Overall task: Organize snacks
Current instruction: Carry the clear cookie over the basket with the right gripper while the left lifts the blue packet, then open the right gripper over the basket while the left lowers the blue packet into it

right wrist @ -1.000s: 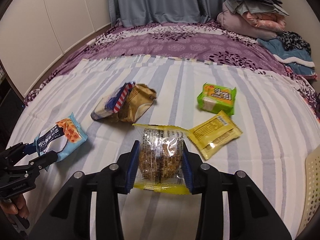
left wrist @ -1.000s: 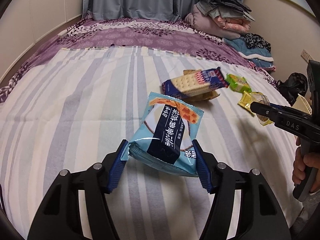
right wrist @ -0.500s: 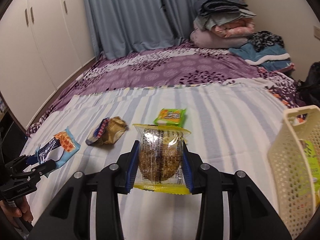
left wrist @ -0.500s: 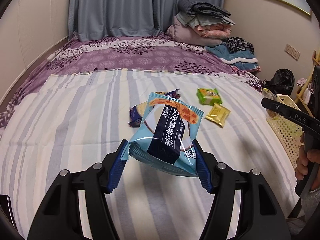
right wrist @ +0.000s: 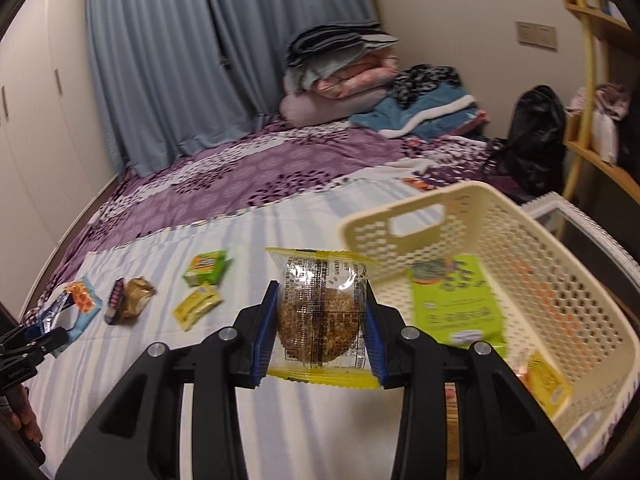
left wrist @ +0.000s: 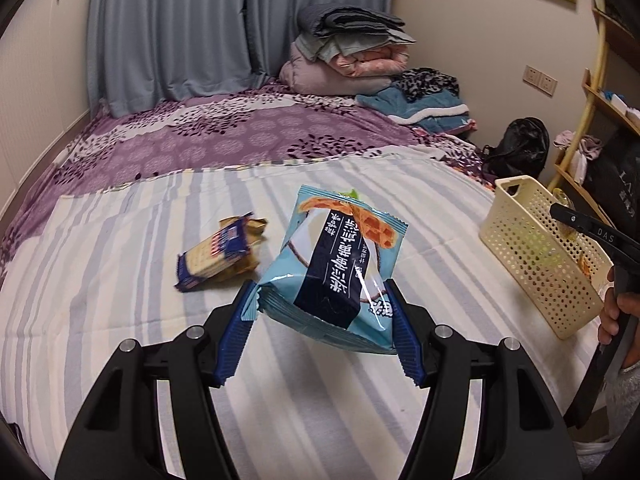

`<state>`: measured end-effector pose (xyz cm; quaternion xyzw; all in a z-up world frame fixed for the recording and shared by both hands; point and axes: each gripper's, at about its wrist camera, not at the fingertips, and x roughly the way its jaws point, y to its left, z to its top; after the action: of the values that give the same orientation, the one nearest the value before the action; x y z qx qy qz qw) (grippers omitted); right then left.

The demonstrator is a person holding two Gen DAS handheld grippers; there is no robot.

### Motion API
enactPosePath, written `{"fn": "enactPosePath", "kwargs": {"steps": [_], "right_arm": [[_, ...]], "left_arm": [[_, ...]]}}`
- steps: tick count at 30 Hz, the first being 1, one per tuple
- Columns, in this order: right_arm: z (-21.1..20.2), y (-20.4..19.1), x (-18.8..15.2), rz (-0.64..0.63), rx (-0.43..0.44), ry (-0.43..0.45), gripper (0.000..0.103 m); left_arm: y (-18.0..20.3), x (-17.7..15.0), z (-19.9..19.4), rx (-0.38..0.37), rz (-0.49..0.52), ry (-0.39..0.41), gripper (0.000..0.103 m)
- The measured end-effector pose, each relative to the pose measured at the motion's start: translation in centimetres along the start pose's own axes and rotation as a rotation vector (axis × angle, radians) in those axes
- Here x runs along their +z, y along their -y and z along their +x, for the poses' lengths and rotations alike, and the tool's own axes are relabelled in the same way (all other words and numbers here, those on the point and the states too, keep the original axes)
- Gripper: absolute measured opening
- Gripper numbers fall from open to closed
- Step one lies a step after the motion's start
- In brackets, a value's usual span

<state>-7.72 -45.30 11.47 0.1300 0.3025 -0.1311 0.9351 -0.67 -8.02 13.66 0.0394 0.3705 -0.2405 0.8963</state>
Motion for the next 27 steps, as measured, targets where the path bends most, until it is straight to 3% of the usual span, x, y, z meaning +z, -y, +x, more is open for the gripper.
{"fn": "enactPosePath", "kwargs": {"steps": [8, 9, 10, 12, 19, 27], "right_arm": [[0.0, 6.2, -0.9, 0.110, -0.074, -0.019, 0.039], [0.0, 6.6, -1.1, 0.127, -0.070, -0.020, 0.041], [0.0, 7.1, -1.2, 0.149, -0.056, -0.022, 0.048], [-0.2, 7.5, -1.4, 0.166, -0.048, -0.017, 0.054], [-1.9, 8.2, -2.1, 0.181, -0.043, 0.020, 0.054], [-4.0, 9.3, -2.1, 0.166, -0.086, 0.080, 0.054]], "left_arm": [[4.2, 1.2, 0.3, -0.042, 0.070, 0.000, 0.064], [4.8, 1.4, 0.3, -0.047, 0.081, 0.000, 0.064], [5.3, 1.5, 0.4, -0.052, 0.089, -0.001, 0.064], [6.1, 1.7, 0.5, -0.063, 0.101, -0.004, 0.064], [10.1, 2.9, 0.9, -0.108, 0.162, -0.003, 0.064], [15.0, 5.2, 2.1, -0.211, 0.197, -0.002, 0.064]]}}
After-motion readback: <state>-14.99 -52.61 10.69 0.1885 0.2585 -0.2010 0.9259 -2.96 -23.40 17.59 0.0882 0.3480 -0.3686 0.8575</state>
